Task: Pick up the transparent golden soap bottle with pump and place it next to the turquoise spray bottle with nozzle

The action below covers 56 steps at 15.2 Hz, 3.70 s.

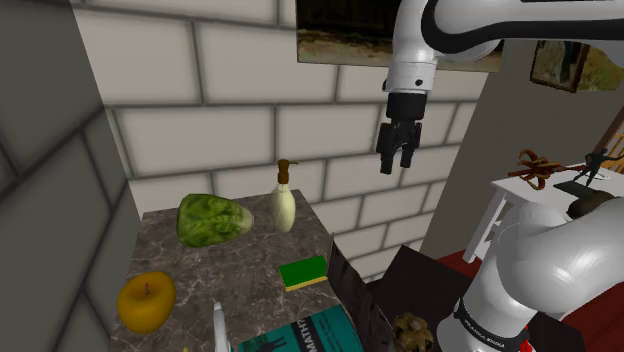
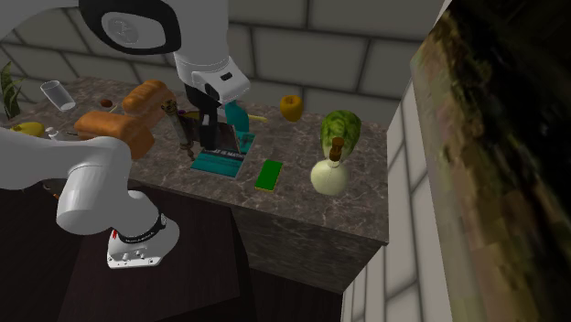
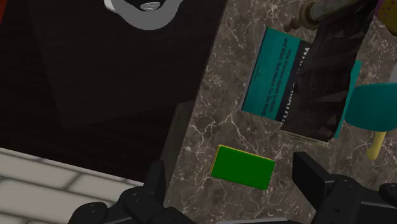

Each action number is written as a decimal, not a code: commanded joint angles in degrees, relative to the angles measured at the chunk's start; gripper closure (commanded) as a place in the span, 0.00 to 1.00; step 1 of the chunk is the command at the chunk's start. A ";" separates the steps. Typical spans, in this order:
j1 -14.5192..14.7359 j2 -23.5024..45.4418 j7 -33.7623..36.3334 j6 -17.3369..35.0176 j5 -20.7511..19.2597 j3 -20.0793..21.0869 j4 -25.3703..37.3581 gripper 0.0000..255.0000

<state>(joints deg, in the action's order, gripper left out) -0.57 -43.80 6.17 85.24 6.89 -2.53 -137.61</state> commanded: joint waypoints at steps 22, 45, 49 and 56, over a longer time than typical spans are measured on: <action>-3.79 31.33 15.20 51.74 -4.44 9.53 1.45 0.00; -5.54 47.71 24.67 65.91 -13.78 10.44 8.85 1.00; -5.54 47.71 24.67 65.91 -13.78 10.45 8.85 1.00; -5.57 46.30 24.05 63.70 -13.04 10.55 9.68 1.00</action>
<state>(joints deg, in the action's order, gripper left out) -6.15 2.87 30.35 149.63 -6.34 7.98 -128.29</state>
